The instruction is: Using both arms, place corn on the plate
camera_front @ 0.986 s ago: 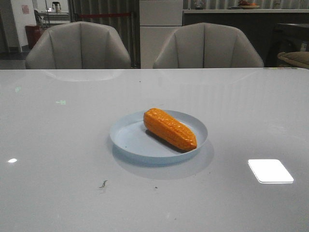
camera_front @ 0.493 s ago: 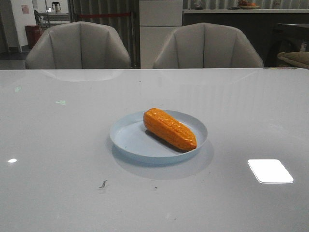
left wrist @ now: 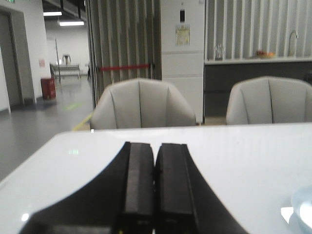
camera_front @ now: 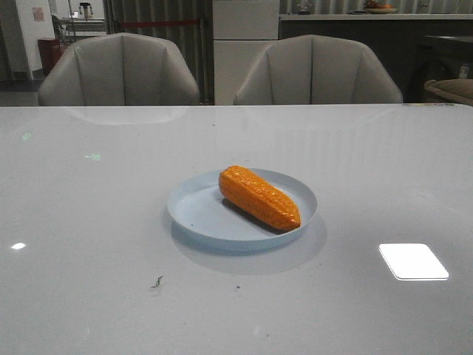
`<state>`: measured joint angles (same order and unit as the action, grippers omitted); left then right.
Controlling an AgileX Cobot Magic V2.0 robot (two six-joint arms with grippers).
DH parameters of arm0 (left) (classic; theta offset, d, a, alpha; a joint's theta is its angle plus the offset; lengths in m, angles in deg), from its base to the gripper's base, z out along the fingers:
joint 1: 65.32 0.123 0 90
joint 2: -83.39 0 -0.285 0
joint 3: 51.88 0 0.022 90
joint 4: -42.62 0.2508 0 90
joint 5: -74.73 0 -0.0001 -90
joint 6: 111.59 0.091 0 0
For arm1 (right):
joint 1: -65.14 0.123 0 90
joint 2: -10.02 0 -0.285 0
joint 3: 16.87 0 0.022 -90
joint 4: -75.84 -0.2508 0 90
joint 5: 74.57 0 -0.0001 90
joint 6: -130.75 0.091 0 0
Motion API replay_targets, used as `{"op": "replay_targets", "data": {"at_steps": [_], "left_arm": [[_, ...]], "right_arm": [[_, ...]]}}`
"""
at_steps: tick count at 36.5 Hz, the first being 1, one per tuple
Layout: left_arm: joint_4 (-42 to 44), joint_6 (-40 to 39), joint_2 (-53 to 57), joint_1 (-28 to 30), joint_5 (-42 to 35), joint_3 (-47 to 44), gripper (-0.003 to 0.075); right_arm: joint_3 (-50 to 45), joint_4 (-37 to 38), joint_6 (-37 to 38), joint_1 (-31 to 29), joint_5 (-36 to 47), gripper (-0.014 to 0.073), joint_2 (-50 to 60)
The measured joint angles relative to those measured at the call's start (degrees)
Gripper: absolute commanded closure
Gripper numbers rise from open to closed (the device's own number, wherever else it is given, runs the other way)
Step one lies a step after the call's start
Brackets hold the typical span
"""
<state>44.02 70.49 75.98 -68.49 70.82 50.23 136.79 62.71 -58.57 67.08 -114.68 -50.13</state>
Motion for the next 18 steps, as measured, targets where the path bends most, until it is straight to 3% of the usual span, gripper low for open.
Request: {"op": "replay_targets", "data": {"at_steps": [7,18], "left_arm": [[0.0,0.0,0.0,0.0,5.9,0.0,0.0627],[0.0,0.0,0.0,0.0,6.8,0.0,0.0627]], "right_arm": [[0.0,0.0,0.0,-0.1,0.1,-0.0009,0.0],[0.0,0.0,0.0,-0.1,0.1,-0.0009,0.0]]}}
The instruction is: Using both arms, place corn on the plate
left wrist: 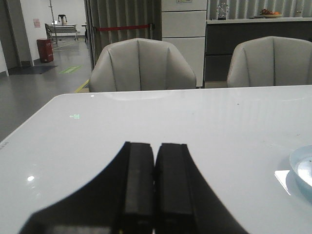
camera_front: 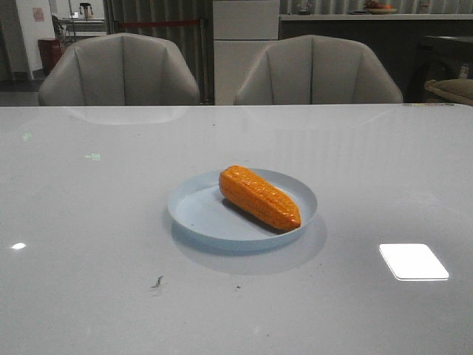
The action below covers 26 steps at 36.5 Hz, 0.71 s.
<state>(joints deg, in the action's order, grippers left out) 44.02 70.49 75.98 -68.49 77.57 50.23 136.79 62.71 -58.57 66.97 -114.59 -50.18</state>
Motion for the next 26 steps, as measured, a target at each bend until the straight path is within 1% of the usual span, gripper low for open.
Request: {"op": "replay_targets", "data": {"at_steps": [23,25,26], "left_arm": [[0.0,0.0,0.0,0.0,0.1,0.0,0.0627],[0.0,0.0,0.0,0.0,0.1,0.0,0.0627],[0.0,0.0,0.0,0.0,0.1,0.0,0.0627]], "right_arm": [[0.0,0.1,0.1,0.0,0.1,-0.0009,0.0],[0.0,0.7,0.1,0.0,0.4,0.0002,0.0],[-0.1,0.9,0.1,0.0,0.5,0.0021,0.0]]}}
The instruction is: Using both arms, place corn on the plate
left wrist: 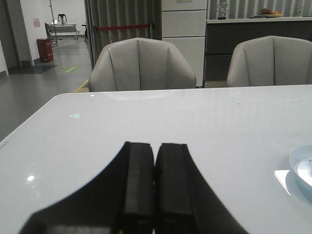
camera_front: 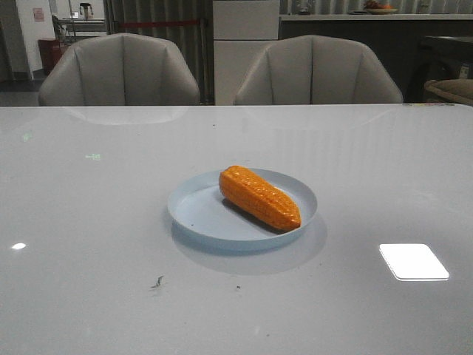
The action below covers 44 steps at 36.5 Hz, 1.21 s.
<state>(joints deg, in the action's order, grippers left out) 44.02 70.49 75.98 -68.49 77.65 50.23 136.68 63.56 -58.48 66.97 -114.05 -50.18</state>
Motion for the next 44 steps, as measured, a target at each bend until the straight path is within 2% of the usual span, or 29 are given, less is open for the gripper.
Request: {"op": "replay_targets", "data": {"at_steps": [4,12,14,28,44], "left_arm": [[0.0,0.0,0.0,0.0,0.0,0.0,0.0627],[0.0,0.0,0.0,0.0,0.0,0.0,0.0627],[0.0,0.0,0.0,0.0,0.0,0.0,0.0627],[0.0,-0.1,0.0,0.0,0.0,0.0,0.0627],[0.0,-0.1,0.0,0.0,0.1,0.0,0.0627]], "right_arm": [[-0.1,0.5,0.0,0.0,0.1,0.0139,0.0],[-4.4,0.6,0.0,0.0,3.7,0.0554,5.6],[-6.5,0.6,0.0,0.0,5.3,0.0526,8.5],[-27.0,0.6,0.0,0.0,23.8,0.0538,34.6],[-46.2,3.3,4.6,0.0,26.4,0.0538,52.8]]}}
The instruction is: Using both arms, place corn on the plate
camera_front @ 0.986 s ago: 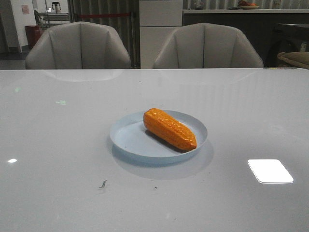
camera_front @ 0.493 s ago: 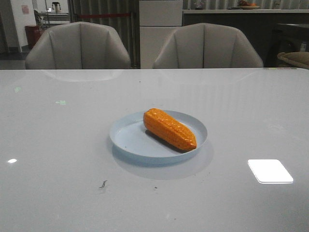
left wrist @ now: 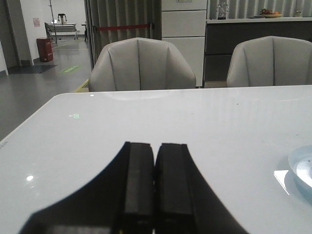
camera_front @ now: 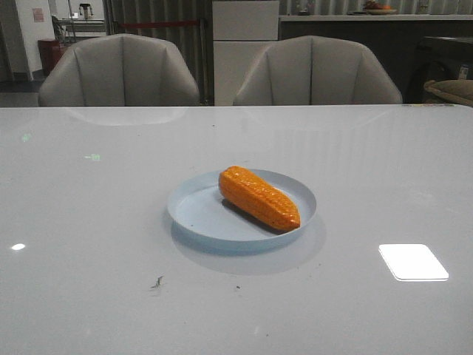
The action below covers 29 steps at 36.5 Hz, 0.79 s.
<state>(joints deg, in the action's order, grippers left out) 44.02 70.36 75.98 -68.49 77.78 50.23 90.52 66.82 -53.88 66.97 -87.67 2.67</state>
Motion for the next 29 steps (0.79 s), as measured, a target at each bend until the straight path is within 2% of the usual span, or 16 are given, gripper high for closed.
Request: {"op": "replay_targets", "data": {"at_steps": [7,29], "left_arm": [[0.0,0.0,0.0,0.0,0.1,0.0,0.0627],[0.0,0.0,0.0,0.0,0.1,0.0,0.0627]], "right_arm": [[-6.0,0.4,1.8,0.0,1.0,0.0538,0.1],[-6.1,0.6,2.0,0.0,-1.2,0.0538,0.1]]}}
